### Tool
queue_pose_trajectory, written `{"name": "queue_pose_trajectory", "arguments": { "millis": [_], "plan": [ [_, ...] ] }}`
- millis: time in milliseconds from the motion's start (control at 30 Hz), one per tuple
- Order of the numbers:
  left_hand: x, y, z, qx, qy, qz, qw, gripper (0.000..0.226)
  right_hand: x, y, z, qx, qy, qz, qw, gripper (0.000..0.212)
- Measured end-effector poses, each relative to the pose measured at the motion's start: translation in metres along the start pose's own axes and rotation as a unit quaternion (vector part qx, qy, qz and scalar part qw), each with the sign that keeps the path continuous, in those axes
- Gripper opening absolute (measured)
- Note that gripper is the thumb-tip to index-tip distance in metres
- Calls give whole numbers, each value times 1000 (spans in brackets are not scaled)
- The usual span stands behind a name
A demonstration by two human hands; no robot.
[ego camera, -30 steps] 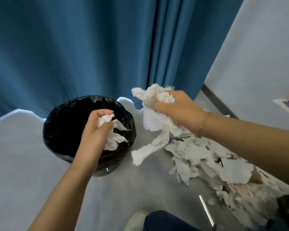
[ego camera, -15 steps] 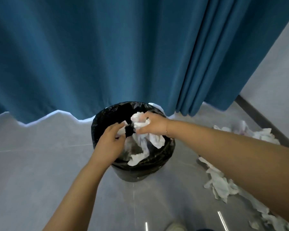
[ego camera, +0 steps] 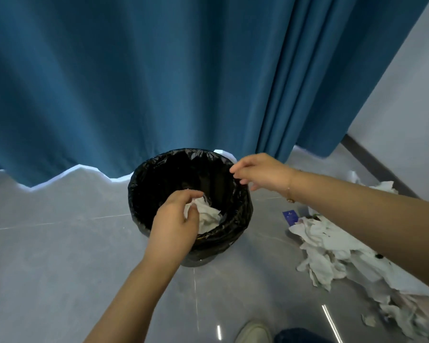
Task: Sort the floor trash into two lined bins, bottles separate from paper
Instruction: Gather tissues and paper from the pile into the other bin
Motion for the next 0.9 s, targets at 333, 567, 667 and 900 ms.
{"name": "queue_pose_trajectory", "arguments": {
  "millis": [333, 567, 667, 900],
  "plan": [
    [182, 104, 23, 161, -214, -58, 962, 32, -107, 145, 138, 89, -14, 67, 994, 15],
    [355, 79, 71, 196, -398, -190, 876, 34, -111, 310, 205, 197, 16, 82, 977, 17],
    [394, 57, 80, 268, -399, -247, 841, 43, -64, 381, 216, 227, -10, 168, 959, 28],
    [429, 9, 81, 279, -383, -300, 828, 64, 36, 462, 234, 190, -34, 193, 962, 56]
  ]
}}
Point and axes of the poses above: each hand's wrist, its own z-axis away from the middle knuckle, its own x-axis out of the palm, y = z × x, the point moved 8 cm from there along -z, towards the middle knuckle, and after that the axes turned 3 degrees about -y, right-handed, at the moved point
